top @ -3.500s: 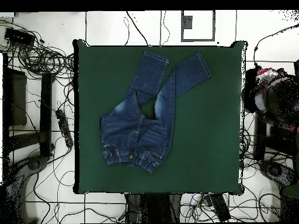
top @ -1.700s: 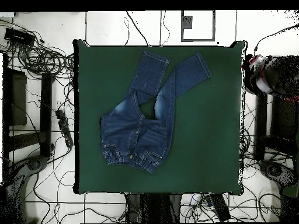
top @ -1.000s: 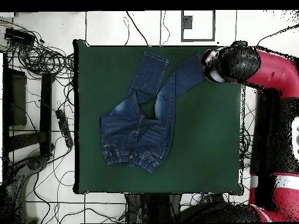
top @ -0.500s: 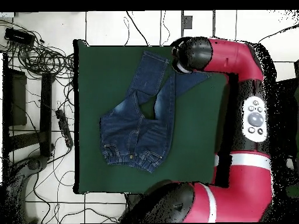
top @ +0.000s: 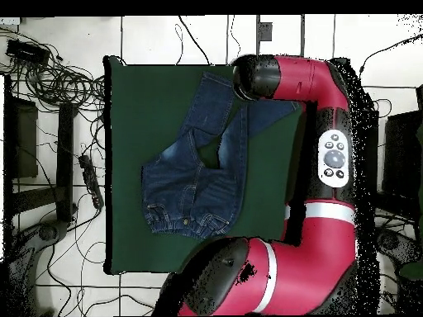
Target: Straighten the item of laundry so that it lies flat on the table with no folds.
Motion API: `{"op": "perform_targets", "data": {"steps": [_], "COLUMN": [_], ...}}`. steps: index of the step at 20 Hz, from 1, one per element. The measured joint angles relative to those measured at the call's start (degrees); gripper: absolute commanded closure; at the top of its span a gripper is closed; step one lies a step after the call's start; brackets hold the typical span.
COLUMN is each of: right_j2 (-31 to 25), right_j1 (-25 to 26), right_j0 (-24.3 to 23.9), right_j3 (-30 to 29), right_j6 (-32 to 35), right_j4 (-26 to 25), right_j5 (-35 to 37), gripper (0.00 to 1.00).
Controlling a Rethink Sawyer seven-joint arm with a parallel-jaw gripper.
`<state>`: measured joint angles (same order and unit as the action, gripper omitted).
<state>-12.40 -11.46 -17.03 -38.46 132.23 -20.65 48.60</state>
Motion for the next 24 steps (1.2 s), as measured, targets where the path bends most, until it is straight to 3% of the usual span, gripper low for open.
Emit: {"op": "perform_targets", "data": {"steps": [18, 24], "right_j2": [1.9, 2.5], "right_j1": [14.4, 16.2], "right_j0": [-3.5, -3.2], "right_j3": [15.8, 18.5], "right_j6": [0.1, 0.2], "right_j4": [0.0, 0.0], "right_j5": [-4.9, -4.9], "gripper": [0.0, 0.0]}}
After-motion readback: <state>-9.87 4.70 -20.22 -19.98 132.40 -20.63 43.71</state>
